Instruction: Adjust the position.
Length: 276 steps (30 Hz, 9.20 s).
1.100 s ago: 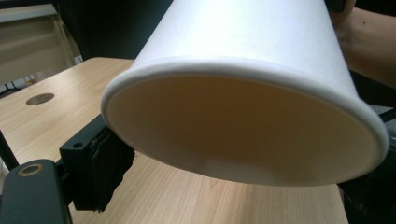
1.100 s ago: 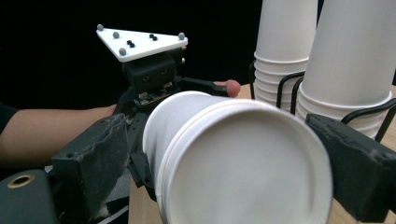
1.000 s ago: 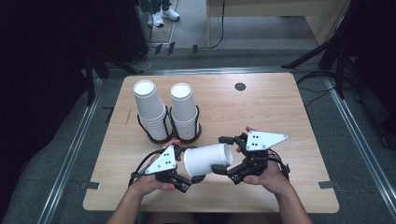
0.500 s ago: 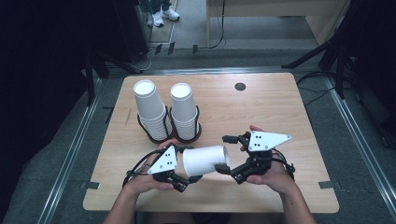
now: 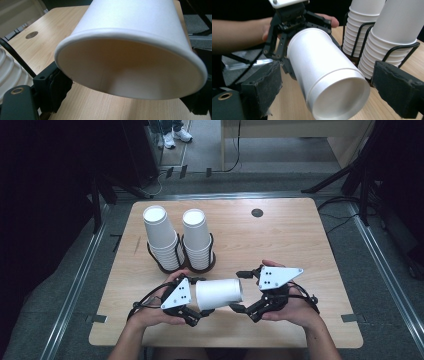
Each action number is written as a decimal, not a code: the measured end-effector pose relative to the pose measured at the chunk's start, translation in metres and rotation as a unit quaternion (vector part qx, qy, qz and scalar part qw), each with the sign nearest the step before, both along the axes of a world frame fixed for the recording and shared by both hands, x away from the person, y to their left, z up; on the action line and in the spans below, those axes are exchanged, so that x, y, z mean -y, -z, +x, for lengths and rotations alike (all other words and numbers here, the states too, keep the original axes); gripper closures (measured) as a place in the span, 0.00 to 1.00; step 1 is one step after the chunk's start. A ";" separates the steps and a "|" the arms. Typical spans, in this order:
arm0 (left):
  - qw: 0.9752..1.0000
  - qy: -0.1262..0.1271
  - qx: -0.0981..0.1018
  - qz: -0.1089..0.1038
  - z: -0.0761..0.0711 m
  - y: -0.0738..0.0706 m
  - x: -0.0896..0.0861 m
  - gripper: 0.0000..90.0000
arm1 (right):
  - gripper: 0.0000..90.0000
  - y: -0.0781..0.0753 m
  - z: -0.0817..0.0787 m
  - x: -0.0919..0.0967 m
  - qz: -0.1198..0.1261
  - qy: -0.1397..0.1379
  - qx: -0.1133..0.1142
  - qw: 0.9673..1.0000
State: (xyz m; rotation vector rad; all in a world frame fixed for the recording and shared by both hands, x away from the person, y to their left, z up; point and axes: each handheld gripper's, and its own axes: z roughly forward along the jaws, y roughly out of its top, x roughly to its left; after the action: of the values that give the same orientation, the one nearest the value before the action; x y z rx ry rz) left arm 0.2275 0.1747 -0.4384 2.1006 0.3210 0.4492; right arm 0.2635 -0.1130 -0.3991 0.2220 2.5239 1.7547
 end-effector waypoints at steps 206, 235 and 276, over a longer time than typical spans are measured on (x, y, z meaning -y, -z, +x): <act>0.956 -0.112 -0.048 -0.266 0.006 -0.039 -0.007 0.15 | 0.02 0.042 -0.004 -0.047 0.088 0.139 0.009 0.986; 0.964 -0.131 -0.050 -0.227 0.003 -0.044 0.004 0.00 | 0.25 0.046 -0.014 -0.069 0.097 0.195 0.017 0.976; 0.969 -0.140 -0.031 -0.199 -0.001 -0.038 0.018 0.13 | 0.15 0.044 -0.016 -0.067 0.096 0.192 0.023 0.976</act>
State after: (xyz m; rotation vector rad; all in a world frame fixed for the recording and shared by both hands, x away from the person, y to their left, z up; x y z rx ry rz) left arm 0.2269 0.1565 -0.3999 1.6833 0.6909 0.4419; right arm 0.2476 -0.0456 -0.4435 0.6233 2.0968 1.8098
